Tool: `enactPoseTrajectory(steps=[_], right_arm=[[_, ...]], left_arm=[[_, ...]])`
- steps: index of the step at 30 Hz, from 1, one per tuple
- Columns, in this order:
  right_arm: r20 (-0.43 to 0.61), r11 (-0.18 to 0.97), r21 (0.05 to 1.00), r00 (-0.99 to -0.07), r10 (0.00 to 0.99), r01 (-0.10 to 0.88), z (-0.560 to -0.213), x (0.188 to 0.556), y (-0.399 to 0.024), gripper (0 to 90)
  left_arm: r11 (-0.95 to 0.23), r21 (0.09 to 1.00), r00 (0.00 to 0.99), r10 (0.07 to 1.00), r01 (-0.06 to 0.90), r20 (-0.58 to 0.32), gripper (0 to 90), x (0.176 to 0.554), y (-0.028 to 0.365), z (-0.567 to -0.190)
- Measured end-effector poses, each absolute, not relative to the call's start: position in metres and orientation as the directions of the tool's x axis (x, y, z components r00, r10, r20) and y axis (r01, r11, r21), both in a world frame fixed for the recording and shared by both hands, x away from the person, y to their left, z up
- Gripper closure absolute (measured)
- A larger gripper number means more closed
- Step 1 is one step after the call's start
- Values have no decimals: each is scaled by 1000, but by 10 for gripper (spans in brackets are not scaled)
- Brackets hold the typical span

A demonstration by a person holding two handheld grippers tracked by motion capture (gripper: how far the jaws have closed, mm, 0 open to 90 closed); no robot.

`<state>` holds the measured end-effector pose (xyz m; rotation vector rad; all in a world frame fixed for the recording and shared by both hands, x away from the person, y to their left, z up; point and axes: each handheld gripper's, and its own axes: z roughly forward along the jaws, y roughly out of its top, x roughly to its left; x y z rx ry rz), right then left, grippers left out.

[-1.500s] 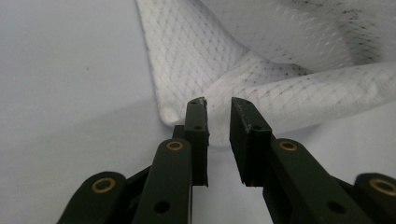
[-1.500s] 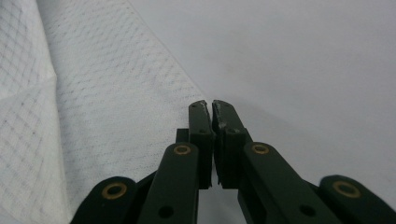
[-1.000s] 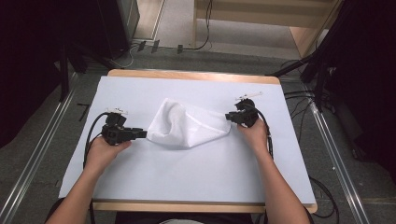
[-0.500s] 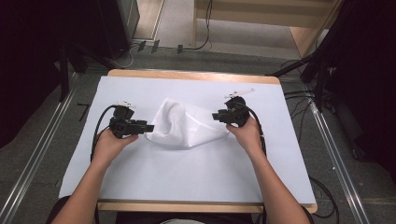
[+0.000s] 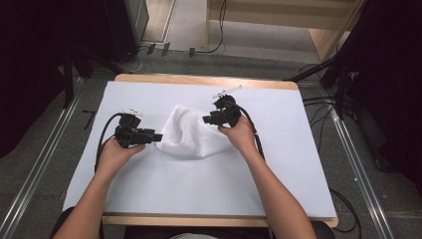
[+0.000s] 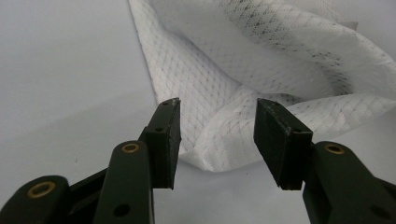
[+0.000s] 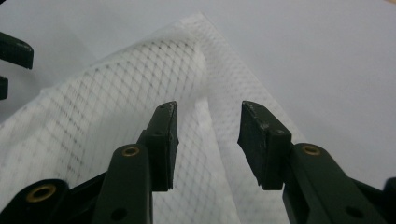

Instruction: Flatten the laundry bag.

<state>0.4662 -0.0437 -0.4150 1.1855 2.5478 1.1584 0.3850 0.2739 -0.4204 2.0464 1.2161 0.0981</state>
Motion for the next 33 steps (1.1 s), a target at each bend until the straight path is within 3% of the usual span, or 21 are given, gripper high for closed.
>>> enactPoseTrajectory(steps=[7,16,25,31,33], right_arm=[[211,416,685,-709,672,598,-415,479,-23,549],[232,421,698,-739,632,579,-416,486,15,410],[247,469,635,-736,630,614,-446,493,39,338],[195,496,633,-742,641,594,-458,489,49,351],[156,515,640,-752,640,571,-458,484,52,419]], left_arm=[[-284,625,547,789,728,-279,522,384,276,-421],[-275,627,541,793,729,-280,519,384,279,-422],[-273,625,538,794,731,-283,516,384,282,-422],[-263,625,528,800,735,-285,515,384,285,-422],[-260,625,526,801,737,-287,513,384,285,-423]])
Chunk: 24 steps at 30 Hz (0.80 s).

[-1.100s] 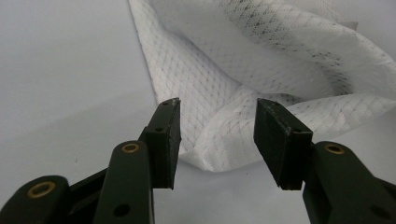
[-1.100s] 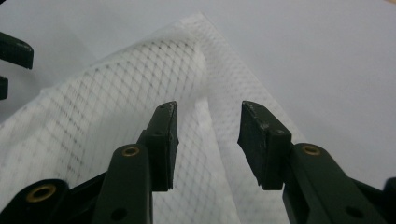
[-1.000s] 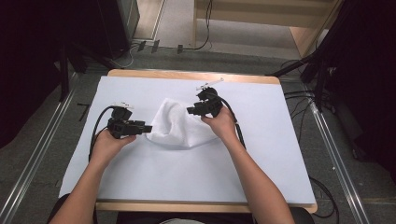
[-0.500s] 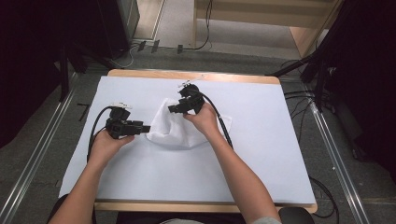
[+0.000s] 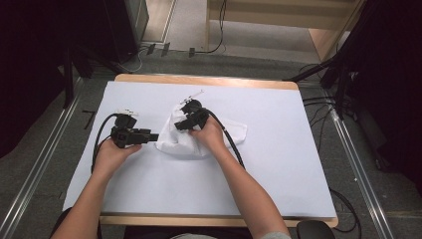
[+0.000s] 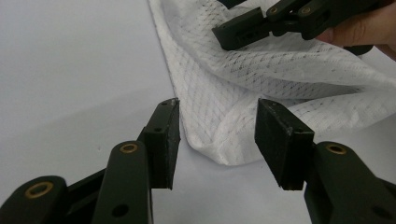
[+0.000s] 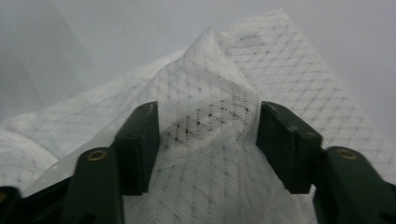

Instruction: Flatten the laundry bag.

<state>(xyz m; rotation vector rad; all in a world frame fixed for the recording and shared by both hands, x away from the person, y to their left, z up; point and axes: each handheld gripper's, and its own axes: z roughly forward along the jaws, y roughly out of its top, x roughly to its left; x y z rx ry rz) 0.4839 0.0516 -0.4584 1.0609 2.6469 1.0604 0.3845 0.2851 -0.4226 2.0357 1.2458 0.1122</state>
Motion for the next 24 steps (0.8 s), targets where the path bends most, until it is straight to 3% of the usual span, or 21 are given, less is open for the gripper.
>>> enactPoseTrajectory(steps=[1,4,7,13,19,24], right_arm=[[156,515,640,-752,640,571,-458,484,52,419],[79,549,652,-766,637,524,-459,477,54,563],[90,539,653,-762,642,532,-459,477,53,671],[127,531,647,-765,632,547,-460,478,51,798],[208,489,633,-741,639,600,-455,481,49,833],[181,485,676,-763,621,555,-433,473,46,834]], left_arm=[[-260,625,526,801,736,-287,513,385,285,-423],[-259,625,525,801,736,-287,512,385,285,-423],[-259,625,525,801,737,-288,511,384,285,-423],[-265,619,527,800,739,-286,510,385,285,-424],[-259,622,524,801,739,-290,510,385,286,-424],[-259,620,521,804,741,-287,510,385,286,-425]])
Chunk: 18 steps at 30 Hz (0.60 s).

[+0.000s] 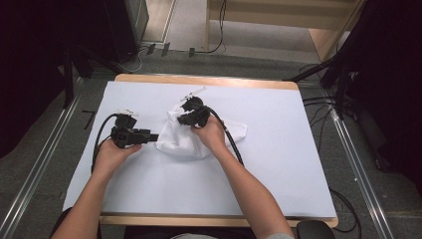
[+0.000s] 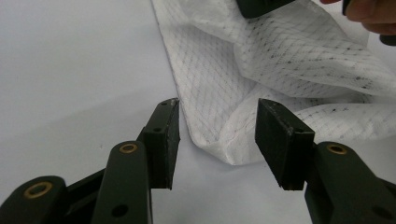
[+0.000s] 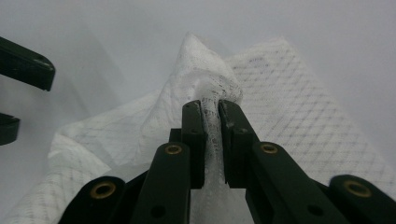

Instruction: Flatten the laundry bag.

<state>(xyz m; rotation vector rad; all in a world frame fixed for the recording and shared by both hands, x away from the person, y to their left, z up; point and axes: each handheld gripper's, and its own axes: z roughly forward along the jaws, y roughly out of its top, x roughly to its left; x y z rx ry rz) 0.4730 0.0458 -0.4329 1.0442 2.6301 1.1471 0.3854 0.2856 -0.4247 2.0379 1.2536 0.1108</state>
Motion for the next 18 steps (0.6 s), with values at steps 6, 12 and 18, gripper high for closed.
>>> enactPoseTrajectory(steps=[6,12,18], right_arm=[[177,480,695,-774,607,536,-419,466,39,833],[198,456,724,-788,582,518,-397,448,29,830],[196,437,755,-805,561,489,-386,423,18,826]], left_arm=[[-263,622,524,803,738,-283,511,385,285,-424],[-258,628,522,806,734,-279,513,384,285,-424],[-260,632,525,806,730,-275,515,384,282,-423]])
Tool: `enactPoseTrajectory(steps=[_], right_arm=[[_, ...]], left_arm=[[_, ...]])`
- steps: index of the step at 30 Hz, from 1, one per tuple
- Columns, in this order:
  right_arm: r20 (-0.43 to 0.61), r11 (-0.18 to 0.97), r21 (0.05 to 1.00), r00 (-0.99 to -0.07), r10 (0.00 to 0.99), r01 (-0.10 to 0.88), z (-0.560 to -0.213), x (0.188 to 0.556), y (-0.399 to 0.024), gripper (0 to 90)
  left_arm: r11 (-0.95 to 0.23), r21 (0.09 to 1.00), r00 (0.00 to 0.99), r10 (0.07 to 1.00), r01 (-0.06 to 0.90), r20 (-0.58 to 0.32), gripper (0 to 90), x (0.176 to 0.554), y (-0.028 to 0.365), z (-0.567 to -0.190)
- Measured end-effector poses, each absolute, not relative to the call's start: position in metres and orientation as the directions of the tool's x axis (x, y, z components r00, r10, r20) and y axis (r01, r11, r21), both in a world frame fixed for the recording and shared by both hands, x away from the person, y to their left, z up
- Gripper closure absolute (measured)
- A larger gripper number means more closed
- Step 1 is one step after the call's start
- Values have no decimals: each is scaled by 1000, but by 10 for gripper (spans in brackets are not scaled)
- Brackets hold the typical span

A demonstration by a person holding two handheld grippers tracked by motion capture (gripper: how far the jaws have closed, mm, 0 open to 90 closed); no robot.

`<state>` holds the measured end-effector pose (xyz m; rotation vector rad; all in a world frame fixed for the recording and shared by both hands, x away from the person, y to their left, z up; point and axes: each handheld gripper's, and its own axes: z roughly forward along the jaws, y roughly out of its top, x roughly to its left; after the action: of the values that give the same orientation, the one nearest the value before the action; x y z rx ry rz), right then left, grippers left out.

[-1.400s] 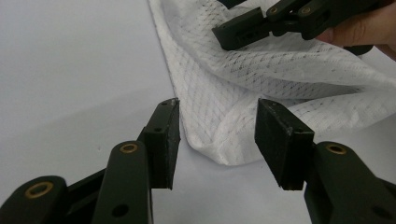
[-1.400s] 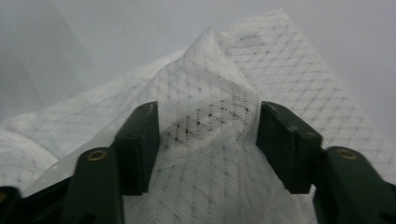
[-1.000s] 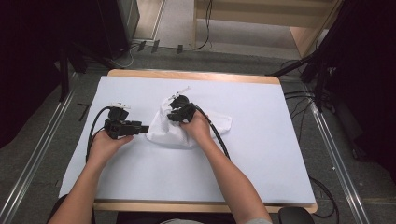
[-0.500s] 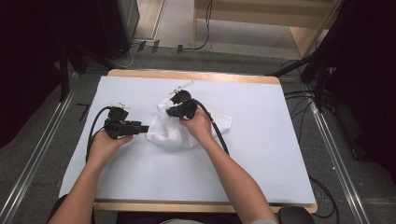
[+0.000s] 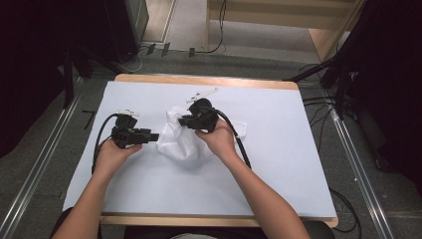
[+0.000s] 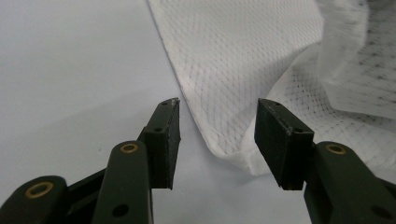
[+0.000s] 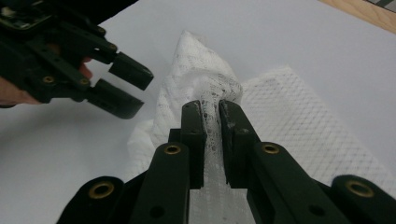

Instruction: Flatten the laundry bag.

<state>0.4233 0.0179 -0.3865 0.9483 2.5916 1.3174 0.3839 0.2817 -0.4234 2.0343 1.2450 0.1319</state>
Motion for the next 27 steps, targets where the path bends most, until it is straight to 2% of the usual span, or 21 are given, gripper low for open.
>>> enactPoseTrajectory(steps=[5,8,19,23,27], right_arm=[[185,438,766,-814,550,470,-384,405,9,824],[180,440,771,-821,542,460,-384,394,3,823],[179,437,777,-825,535,452,-387,373,-17,823],[183,427,781,-821,541,455,-390,370,-23,823],[182,426,783,-822,540,453,-391,367,-26,823]], left_arm=[[-270,631,534,800,727,-273,525,384,276,-425],[-276,633,541,797,723,-269,569,385,271,-425],[-301,636,587,752,710,-301,900,388,252,-428],[-313,631,603,734,710,-313,900,391,245,-432],[-354,617,617,734,703,-284,900,394,239,-440]])
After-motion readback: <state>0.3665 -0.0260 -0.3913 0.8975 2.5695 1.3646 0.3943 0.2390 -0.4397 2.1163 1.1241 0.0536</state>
